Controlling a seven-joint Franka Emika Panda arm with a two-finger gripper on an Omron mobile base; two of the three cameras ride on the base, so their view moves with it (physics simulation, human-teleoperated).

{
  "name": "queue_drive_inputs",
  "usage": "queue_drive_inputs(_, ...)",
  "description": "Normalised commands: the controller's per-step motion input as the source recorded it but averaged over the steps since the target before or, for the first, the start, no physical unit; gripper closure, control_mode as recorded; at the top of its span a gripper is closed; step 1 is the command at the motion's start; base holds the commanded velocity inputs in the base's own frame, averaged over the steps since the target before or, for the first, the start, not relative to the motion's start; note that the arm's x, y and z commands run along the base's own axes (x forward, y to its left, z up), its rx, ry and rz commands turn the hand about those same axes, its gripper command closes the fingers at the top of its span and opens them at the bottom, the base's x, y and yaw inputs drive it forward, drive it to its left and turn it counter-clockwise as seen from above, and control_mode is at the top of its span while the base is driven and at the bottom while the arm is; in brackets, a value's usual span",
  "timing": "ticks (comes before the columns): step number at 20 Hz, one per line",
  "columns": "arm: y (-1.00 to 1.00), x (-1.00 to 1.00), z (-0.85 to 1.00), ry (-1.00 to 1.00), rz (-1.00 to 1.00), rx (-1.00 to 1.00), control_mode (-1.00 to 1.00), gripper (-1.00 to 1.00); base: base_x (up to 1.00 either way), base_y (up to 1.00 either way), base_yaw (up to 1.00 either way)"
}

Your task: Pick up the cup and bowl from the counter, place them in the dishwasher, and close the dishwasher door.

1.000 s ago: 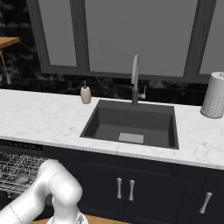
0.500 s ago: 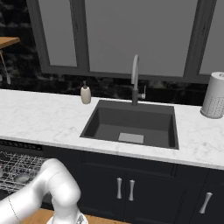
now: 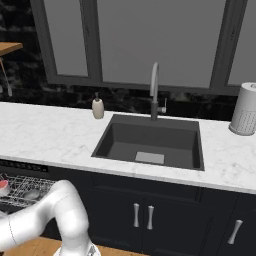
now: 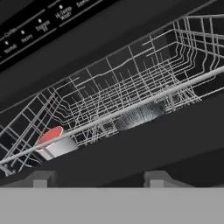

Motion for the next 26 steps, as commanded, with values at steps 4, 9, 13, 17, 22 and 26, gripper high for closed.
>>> queue_drive_inputs(4,0.0,1.0,-0.16,-0.07,-0.32,0.0,-1.0,-1.0,0.0,0.0,0.0)
queue_drive_inputs(9,0.0,1.0,-0.17,-0.07,-0.32,0.0,-1.0,-1.0,0.0,0.0,0.0)
queue_drive_inputs(13,0.0,1.0,-0.18,-0.07,-0.31,0.0,-1.0,-1.0,0.0,0.0,0.0)
queue_drive_inputs(17,0.0,1.0,-0.14,-0.11,-0.29,0.0,-1.0,-1.0,0.0,0.0,0.0)
queue_drive_inputs(22,0.0,0.87,-0.04,-0.12,-0.25,0.0,-1.0,-1.0,0.0,0.0,0.0)
queue_drive_inputs(26,0.0,0.71,-0.04,-0.12,-0.2,0.0,-1.0,-1.0,0.0,0.0,0.0)
